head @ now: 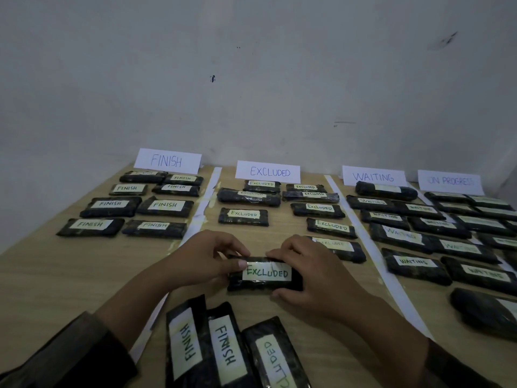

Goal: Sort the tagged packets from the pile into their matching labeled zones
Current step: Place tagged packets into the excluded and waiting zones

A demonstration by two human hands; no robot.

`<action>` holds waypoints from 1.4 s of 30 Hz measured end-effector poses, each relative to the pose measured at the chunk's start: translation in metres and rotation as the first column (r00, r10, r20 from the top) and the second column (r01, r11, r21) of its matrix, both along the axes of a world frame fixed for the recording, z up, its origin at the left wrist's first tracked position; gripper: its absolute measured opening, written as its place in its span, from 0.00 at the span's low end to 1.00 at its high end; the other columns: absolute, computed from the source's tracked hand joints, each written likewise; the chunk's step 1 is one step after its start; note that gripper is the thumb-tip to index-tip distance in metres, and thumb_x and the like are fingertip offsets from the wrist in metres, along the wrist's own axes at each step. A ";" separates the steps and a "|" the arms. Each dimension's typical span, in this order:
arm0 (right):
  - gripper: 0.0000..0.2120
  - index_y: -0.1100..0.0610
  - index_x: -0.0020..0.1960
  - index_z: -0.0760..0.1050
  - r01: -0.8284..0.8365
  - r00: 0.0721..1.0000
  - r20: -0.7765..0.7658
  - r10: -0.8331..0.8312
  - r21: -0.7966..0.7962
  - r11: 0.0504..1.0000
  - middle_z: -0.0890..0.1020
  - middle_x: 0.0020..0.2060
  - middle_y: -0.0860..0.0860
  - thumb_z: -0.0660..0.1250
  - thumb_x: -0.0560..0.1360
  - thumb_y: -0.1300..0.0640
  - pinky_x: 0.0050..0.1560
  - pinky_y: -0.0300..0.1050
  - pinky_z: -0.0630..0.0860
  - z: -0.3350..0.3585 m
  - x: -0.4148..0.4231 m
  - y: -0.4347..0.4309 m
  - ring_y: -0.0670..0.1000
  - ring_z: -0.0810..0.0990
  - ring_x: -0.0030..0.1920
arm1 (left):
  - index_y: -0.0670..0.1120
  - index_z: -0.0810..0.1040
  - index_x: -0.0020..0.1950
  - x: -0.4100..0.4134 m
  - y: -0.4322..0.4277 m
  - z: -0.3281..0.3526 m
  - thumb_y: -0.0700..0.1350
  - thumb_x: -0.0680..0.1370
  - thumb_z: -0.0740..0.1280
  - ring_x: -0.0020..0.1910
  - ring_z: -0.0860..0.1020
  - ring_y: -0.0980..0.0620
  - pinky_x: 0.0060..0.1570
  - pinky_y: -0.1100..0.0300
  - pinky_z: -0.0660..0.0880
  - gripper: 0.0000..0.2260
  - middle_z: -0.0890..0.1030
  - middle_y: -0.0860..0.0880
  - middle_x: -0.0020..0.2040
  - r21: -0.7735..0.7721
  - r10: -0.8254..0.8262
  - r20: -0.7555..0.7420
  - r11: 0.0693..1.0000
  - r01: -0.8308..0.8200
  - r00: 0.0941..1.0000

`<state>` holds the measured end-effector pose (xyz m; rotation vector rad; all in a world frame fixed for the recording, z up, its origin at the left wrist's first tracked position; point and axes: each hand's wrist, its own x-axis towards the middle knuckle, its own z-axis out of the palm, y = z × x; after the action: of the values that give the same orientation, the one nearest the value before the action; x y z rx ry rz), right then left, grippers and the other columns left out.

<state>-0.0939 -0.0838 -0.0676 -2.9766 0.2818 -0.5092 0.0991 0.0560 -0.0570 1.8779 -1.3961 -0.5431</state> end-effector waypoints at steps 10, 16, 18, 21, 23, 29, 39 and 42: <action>0.30 0.47 0.68 0.69 0.044 0.998 -0.039 -0.047 -0.072 0.996 0.74 0.56 0.46 0.67 0.69 0.37 0.52 0.44 0.68 0.012 0.045 -0.019 0.48 0.71 0.55 | 0.58 0.72 0.65 0.028 0.020 -0.002 0.64 0.72 0.63 0.56 0.75 0.64 0.53 0.64 0.71 0.23 0.79 0.62 0.56 -0.087 0.216 0.306 0.976 -0.198 0.927; 0.31 0.45 0.69 0.67 0.086 0.994 -0.070 -0.087 -0.020 0.996 0.72 0.59 0.45 0.66 0.70 0.36 0.54 0.43 0.66 0.005 0.071 -0.034 0.46 0.69 0.60 | 0.54 0.71 0.69 0.041 0.027 -0.007 0.65 0.72 0.62 0.63 0.74 0.57 0.56 0.65 0.68 0.28 0.74 0.57 0.66 -0.048 0.228 0.483 0.971 -0.235 0.845; 0.31 0.45 0.70 0.67 0.096 0.992 -0.078 -0.096 -0.004 0.995 0.72 0.58 0.44 0.66 0.70 0.36 0.53 0.42 0.65 0.004 0.078 -0.038 0.46 0.69 0.60 | 0.54 0.71 0.68 0.047 0.026 -0.006 0.68 0.70 0.58 0.61 0.75 0.56 0.54 0.64 0.68 0.31 0.75 0.56 0.65 -0.029 0.220 0.540 0.970 -0.243 0.812; 0.31 0.46 0.70 0.67 0.099 0.990 -0.098 -0.097 0.011 0.995 0.73 0.57 0.45 0.66 0.70 0.36 0.54 0.43 0.67 0.002 0.087 -0.042 0.47 0.69 0.59 | 0.54 0.72 0.68 0.055 0.024 -0.005 0.70 0.68 0.54 0.59 0.76 0.55 0.54 0.61 0.70 0.34 0.77 0.55 0.64 0.004 0.196 0.598 0.969 -0.247 0.777; 0.31 0.46 0.70 0.67 0.095 0.990 -0.107 -0.091 0.028 0.995 0.73 0.58 0.45 0.66 0.70 0.36 0.55 0.44 0.67 0.001 0.091 -0.043 0.47 0.69 0.59 | 0.54 0.72 0.68 0.057 0.022 -0.004 0.68 0.69 0.55 0.59 0.76 0.54 0.55 0.60 0.71 0.33 0.77 0.54 0.63 0.017 0.185 0.615 0.969 -0.247 0.767; 0.29 0.45 0.70 0.67 0.083 0.981 -0.177 -0.077 0.026 0.996 0.72 0.58 0.45 0.64 0.71 0.36 0.59 0.46 0.62 -0.004 0.102 -0.046 0.47 0.69 0.60 | 0.53 0.73 0.66 0.060 0.019 -0.006 0.69 0.66 0.49 0.59 0.77 0.52 0.55 0.57 0.73 0.36 0.78 0.53 0.61 0.060 0.153 0.635 0.967 -0.246 0.757; 0.27 0.44 0.68 0.67 0.046 0.979 -0.202 -0.044 0.009 0.999 0.72 0.61 0.44 0.64 0.72 0.36 0.65 0.47 0.57 0.014 0.084 -0.030 0.46 0.68 0.63 | 0.55 0.73 0.66 0.045 0.022 0.002 0.63 0.70 0.59 0.63 0.73 0.53 0.58 0.58 0.70 0.26 0.76 0.54 0.64 0.054 0.126 0.617 0.978 -0.201 0.777; 0.26 0.43 0.66 0.69 0.011 0.965 -0.264 0.003 0.051 0.999 0.73 0.60 0.42 0.64 0.71 0.35 0.61 0.45 0.59 0.022 0.064 -0.015 0.44 0.70 0.60 | 0.57 0.72 0.67 0.034 0.023 0.003 0.62 0.74 0.63 0.64 0.71 0.56 0.60 0.59 0.68 0.22 0.74 0.57 0.64 0.085 0.070 0.601 0.985 -0.151 0.796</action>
<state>-0.0298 -0.0989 -0.0456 -2.9896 0.3181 -0.1007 0.1333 0.0791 -0.0543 2.3445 -1.6485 0.0453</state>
